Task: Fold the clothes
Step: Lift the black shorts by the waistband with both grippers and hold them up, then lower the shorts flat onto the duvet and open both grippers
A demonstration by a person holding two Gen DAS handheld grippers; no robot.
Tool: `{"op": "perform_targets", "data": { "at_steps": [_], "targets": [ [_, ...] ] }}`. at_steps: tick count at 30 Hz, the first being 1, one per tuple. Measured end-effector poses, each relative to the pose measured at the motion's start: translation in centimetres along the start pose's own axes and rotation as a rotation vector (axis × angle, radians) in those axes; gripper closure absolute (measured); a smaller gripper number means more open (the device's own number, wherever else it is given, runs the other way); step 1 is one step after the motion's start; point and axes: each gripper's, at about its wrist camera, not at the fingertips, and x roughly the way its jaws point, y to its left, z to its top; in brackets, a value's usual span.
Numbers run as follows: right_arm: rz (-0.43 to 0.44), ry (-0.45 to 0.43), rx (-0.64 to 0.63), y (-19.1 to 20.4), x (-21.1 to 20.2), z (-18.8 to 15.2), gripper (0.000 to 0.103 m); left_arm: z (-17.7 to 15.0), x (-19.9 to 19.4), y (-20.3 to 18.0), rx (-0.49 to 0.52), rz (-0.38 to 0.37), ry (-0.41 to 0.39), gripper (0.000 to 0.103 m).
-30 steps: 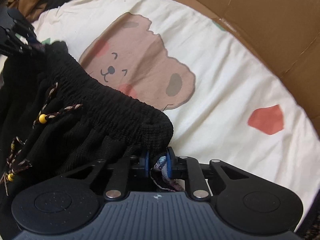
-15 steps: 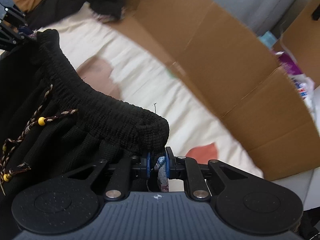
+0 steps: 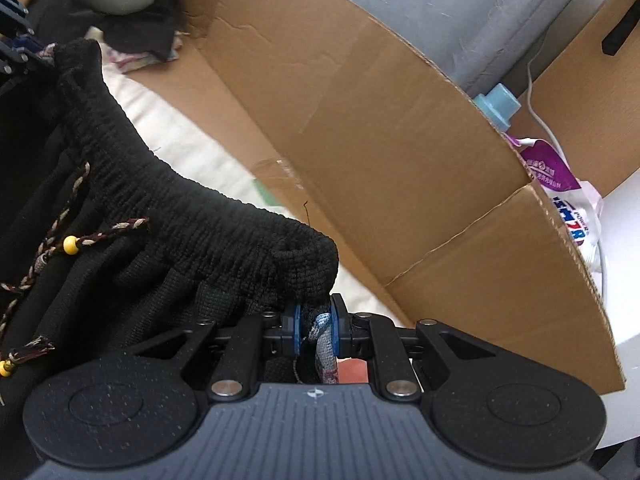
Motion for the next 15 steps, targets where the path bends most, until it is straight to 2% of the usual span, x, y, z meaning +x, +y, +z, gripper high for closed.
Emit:
{"op": "perform_targets", "data": {
  "at_steps": [8, 15],
  "targets": [
    [-0.068, 0.024, -0.014, -1.8, 2.3, 1.7, 0.091, 2.5, 2.0, 0.0, -0.004, 0.01, -0.004, 0.089],
    [-0.106, 0.042, -0.027, -1.9, 4.3, 3.6, 0.091, 3.3, 4.2, 0.5, -0.037, 0.044, 0.016, 0.089]
  ]
}}
